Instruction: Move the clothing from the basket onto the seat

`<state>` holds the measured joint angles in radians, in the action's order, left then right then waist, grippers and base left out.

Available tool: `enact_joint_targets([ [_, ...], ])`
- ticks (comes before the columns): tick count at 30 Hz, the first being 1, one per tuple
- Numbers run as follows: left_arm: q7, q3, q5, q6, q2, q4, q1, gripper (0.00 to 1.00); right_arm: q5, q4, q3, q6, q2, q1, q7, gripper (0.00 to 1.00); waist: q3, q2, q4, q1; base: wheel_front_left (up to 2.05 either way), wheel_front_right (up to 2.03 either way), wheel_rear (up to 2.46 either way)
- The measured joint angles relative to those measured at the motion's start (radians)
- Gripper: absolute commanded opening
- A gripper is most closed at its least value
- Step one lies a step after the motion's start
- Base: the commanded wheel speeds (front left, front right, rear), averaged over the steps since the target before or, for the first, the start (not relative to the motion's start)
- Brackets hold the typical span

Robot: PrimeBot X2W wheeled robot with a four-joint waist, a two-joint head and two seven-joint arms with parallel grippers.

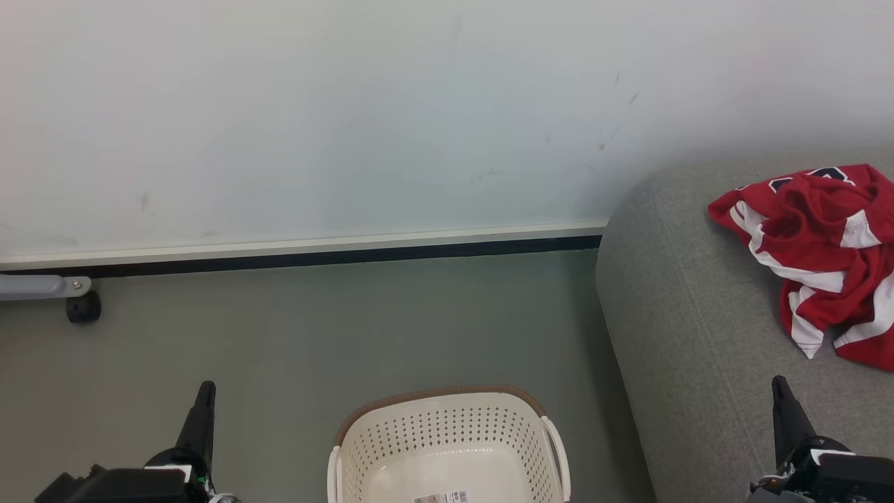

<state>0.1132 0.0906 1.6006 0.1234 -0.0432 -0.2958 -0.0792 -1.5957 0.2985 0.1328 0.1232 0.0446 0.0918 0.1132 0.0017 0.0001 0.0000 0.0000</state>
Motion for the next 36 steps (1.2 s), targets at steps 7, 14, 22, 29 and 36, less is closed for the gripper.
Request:
enact_joint_targets([
  [7, 0.0, 0.0, 0.0, 0.0, 0.0, 0.0, 0.0, 0.0, 0.0, 0.0, 0.0, 0.0, 0.0, 0.0, 0.0, 0.0, 0.0, 0.0, 0.0, 0.0, 0.0, 0.0, 0.0],
  [14, 0.0, 0.0, 0.0, 0.0, 0.0, 0.0, 0.0, 0.0, 0.0, 0.0, 0.0, 0.0, 0.0, 0.0, 0.0, 0.0, 0.0, 0.0, 0.0, 0.0, 0.0, 0.0, 0.0],
  [22, 0.0, 0.0, 0.0, 0.0, 0.0, 0.0, 0.0, 0.0, 0.0, 0.0, 0.0, 0.0, 0.0, 0.0, 0.0, 0.0, 0.0, 0.0, 0.0, 0.0, 0.0, 0.0, 0.0],
  [29, 0.0, 0.0, 0.0, 0.0, 0.0, 0.0, 0.0, 0.0, 0.0, 0.0, 0.0, 0.0, 0.0, 0.0, 0.0, 0.0, 0.0, 0.0, 0.0, 0.0, 0.0, 0.0, 0.0],
  [36, 0.0, 0.0, 0.0, 0.0, 0.0, 0.0, 0.0, 0.0, 0.0, 0.0, 0.0, 0.0, 0.0, 0.0, 0.0, 0.0, 0.0, 0.0, 0.0, 0.0, 0.0, 0.0, 0.0],
])
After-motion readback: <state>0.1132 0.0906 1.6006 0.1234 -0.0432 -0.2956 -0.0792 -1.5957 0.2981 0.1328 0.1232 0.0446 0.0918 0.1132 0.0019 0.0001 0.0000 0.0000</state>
